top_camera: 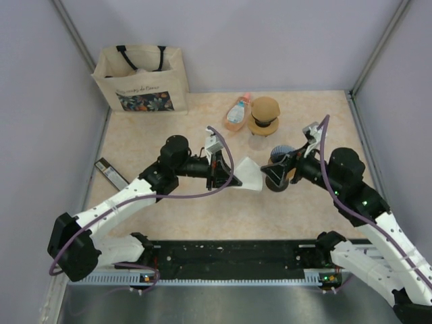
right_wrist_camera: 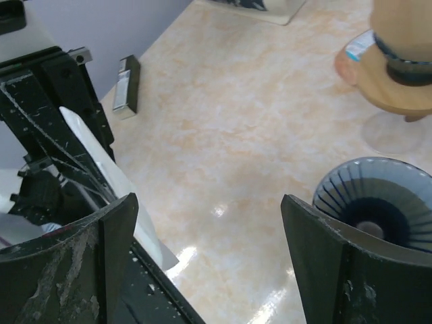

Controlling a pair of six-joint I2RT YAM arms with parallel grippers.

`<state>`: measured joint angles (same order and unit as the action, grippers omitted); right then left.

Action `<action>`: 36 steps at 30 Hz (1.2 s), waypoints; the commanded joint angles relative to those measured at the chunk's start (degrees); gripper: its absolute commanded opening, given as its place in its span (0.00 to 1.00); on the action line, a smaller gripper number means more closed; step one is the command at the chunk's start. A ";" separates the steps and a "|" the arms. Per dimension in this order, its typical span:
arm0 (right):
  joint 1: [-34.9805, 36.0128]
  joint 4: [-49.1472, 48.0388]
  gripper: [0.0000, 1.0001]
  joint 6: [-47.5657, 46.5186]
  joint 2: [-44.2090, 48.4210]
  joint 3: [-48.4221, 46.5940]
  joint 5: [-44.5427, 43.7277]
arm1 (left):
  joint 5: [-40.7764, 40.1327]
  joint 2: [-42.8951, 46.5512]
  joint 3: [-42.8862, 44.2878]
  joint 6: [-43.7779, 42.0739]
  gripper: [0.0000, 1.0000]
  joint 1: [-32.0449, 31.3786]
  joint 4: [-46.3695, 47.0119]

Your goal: Place the coffee filter in the dripper

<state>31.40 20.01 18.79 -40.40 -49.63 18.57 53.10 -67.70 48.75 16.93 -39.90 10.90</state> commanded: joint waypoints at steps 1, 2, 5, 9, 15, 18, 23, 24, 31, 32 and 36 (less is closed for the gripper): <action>0.42 4.59 0.88 -2.09 3.22 -3.37 -11.70 | -0.10 1.87 2.14 -2.95 0.00 -0.18 -1.40; 0.42 4.86 0.88 -2.35 3.05 -3.46 -11.80 | -0.19 1.78 2.22 -2.95 0.00 -0.18 -1.49; 0.42 5.30 0.88 -2.79 1.65 -3.90 -10.31 | -0.63 1.61 2.31 -2.69 0.00 -0.27 -1.58; 0.42 5.22 0.88 -3.84 -0.46 -4.86 -4.87 | -2.21 1.35 2.75 -1.99 0.00 -0.27 -2.10; 0.42 1.62 0.88 -2.97 -1.61 -4.60 0.50 | -2.74 0.73 2.32 -1.90 0.00 -0.18 -2.28; 0.42 -0.32 0.88 -2.44 -2.57 -4.69 3.57 | -3.09 0.29 2.14 -1.46 0.00 -0.18 -2.37; 0.42 -0.85 0.88 -1.82 -3.80 -5.66 6.39 | -3.88 0.20 2.31 -1.20 0.00 -0.35 -2.46; 0.51 -0.76 0.88 -1.82 -3.81 -5.66 6.48 | -3.97 0.20 2.14 -1.28 0.00 -0.27 -2.37; 0.51 -1.29 0.88 -1.65 -3.98 -4.96 7.36 | -3.54 -0.50 2.49 -1.20 0.00 -0.18 -2.37; 0.51 -1.90 0.88 -1.39 -4.24 -4.78 8.23 | -2.92 -0.41 2.49 -1.11 0.00 -0.18 -1.94; 0.33 -2.79 0.87 -1.12 -6.70 -4.16 11.84 | -1.25 -0.41 2.49 -1.11 0.00 -0.18 -0.44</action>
<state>31.40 20.97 16.95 -45.04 -52.29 26.28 49.89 -68.10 49.04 15.38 -39.90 7.35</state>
